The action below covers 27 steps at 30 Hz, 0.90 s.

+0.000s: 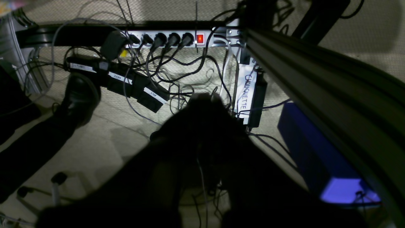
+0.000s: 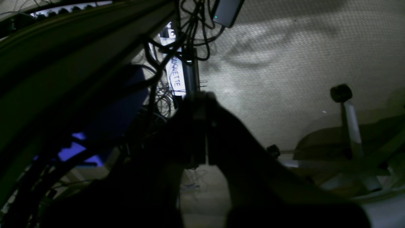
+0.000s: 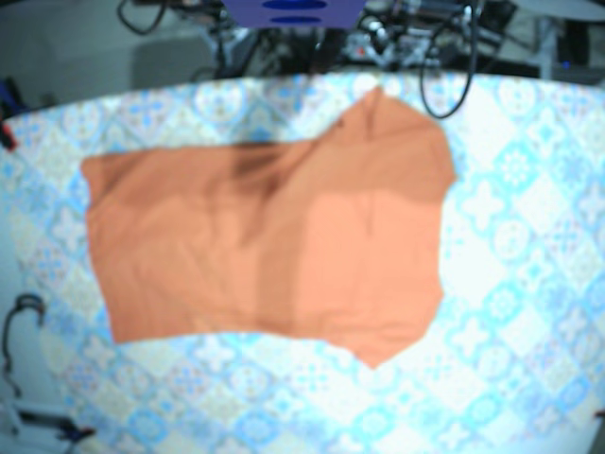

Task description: Fold the T-shirt properly

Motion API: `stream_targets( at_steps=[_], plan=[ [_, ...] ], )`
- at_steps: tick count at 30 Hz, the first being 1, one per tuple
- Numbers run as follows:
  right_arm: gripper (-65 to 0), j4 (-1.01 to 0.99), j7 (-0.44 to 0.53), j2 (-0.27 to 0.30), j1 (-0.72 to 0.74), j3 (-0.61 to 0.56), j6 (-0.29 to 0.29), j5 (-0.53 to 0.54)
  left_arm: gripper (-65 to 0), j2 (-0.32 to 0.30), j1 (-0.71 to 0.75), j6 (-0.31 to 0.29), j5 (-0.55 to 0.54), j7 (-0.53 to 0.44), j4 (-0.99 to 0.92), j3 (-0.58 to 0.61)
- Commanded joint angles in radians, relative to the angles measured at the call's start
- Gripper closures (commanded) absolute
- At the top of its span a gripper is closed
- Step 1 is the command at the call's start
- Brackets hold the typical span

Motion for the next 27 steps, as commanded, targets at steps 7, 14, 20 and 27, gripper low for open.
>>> stream_targets(
  at_steps=[7,14,20,27],
  plan=[
    [0.0,0.0,0.001,-0.004,-0.003,-0.002,0.0,-0.003,-0.1,-0.003,0.0,0.006,0.001,0.013,0.006,-0.003],
    [0.0,0.0,0.001,-0.004,-0.003,-0.002,0.0,-0.003,-0.1,-0.003,0.0,0.006,-0.005,0.011,0.006,-0.005],
    [0.0,0.0,0.001,-0.004,-0.003,-0.002,0.0,-0.003,-0.1,-0.003,0.0,0.006,-0.002,0.011,0.006,-0.005],
    [0.0,0.0,0.004,-0.004,-0.027,-0.002,0.0,-0.003,-0.1,-0.003,0.001,0.006,0.0,0.011,0.006,-0.003]
  ],
)
